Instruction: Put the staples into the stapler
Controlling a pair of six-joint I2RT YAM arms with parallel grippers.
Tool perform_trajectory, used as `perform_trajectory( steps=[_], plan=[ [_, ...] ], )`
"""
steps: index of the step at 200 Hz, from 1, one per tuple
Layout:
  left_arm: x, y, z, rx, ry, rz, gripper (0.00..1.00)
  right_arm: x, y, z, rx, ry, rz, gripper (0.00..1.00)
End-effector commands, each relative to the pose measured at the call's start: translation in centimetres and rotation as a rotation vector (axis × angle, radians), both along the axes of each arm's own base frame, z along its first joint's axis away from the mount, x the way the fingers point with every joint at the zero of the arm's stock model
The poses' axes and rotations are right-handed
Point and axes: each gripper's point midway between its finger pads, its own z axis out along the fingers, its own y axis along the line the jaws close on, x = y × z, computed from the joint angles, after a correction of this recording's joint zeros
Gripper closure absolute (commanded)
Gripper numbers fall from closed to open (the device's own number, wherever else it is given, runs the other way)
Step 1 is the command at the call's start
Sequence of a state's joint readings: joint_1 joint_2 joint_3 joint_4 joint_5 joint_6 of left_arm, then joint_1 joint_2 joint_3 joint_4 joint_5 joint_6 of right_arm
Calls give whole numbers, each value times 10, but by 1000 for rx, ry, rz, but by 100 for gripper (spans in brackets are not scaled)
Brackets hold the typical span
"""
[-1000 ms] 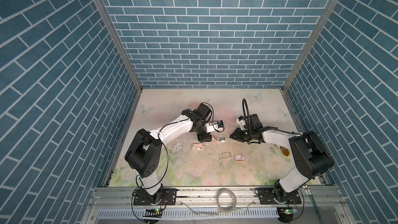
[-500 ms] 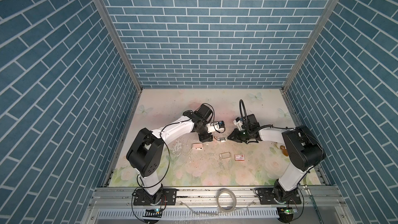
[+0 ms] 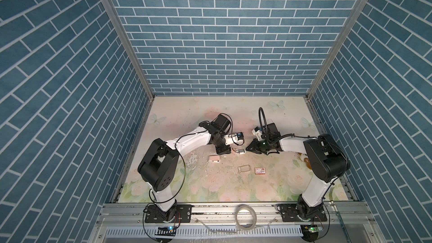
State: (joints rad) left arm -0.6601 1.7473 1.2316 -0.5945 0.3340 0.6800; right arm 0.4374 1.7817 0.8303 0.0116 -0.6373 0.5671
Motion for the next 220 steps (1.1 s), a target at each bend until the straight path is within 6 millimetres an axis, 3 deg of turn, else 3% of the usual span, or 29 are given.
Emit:
perform_trajectory(
  steps=[1, 162, 220],
  plan=[
    [-5, 0, -12, 25, 19, -26, 50, 0, 1, -2, -3, -10, 29, 85],
    [6, -18, -10, -3, 0, -49, 55, -10, -4, -15, -39, 26, 53, 88],
    [5, -18, -9, -6, 5, -54, 66, -9, -3, -15, -38, 27, 58, 88]
  ],
)
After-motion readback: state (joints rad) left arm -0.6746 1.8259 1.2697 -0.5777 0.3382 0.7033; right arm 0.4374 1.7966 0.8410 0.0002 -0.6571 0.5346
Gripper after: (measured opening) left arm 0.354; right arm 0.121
